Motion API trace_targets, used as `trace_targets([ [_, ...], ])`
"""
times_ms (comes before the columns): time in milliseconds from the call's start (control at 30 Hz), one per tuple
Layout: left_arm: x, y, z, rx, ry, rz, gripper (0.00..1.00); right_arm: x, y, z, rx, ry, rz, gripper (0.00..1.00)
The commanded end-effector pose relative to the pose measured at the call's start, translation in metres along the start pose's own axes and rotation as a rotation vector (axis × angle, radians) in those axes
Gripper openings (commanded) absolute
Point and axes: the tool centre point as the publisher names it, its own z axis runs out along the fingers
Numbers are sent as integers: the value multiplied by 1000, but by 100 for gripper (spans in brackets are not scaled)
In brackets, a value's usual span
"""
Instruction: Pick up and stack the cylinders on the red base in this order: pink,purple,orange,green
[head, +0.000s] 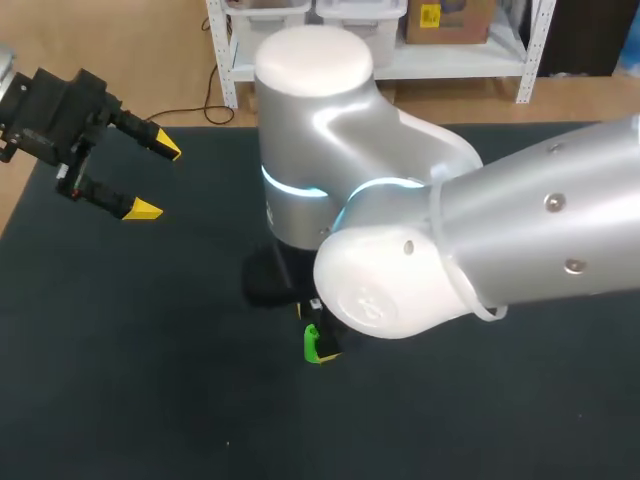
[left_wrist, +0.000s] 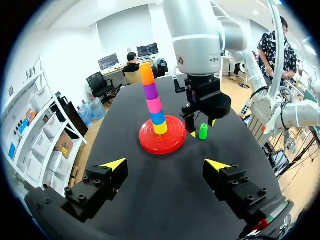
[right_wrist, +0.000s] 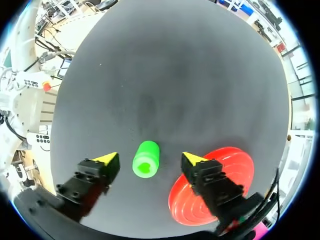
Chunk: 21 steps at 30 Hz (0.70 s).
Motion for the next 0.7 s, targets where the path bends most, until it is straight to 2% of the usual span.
trace_targets([
  [33, 1, 0, 1, -2, 0, 1, 100, 0, 2, 0, 0, 4, 0, 0],
  [700, 1, 0, 1, -2, 0, 1, 100, 2, -2, -4, 7, 16, 4, 0],
])
